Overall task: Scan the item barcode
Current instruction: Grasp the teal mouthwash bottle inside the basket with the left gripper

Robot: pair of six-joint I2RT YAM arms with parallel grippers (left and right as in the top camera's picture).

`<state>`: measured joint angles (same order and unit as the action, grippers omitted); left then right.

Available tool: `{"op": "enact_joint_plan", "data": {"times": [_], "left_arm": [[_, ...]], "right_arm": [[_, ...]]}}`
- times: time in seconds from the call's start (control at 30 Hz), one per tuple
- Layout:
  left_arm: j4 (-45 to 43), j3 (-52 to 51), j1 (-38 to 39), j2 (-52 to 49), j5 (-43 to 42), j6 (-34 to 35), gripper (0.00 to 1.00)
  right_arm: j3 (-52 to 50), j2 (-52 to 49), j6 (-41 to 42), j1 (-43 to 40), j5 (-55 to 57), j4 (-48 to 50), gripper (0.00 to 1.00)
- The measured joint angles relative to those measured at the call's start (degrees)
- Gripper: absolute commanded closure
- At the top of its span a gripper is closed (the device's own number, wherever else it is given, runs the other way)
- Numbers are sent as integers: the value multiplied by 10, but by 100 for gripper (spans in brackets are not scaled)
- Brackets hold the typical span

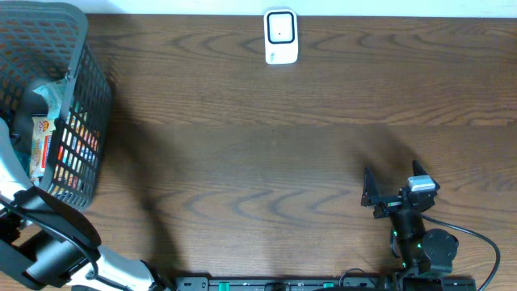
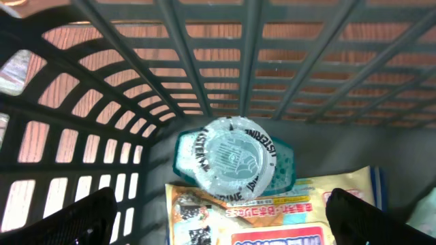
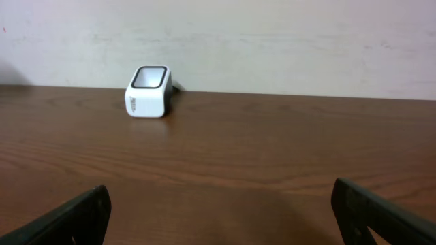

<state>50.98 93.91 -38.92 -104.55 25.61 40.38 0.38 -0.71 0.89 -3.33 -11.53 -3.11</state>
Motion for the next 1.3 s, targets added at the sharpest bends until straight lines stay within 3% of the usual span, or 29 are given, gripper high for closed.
{"op": "enact_joint_plan", "data": {"times": [0.63,1.03,1.13,1.3], "left_arm": [[-22,0,-10,-12,0,-16,2],[-35,0,-17,-71,0,-17,0],[-46,0,-17,-72,0,-20,14],[-72,0,-18,-72,0,-63,25]], "right_arm": [[0,0,0,0,0,0,1],[0,0,0,0,0,0,1],[0,0,0,0,0,0,1],[0,0,0,0,0,0,1]]}}
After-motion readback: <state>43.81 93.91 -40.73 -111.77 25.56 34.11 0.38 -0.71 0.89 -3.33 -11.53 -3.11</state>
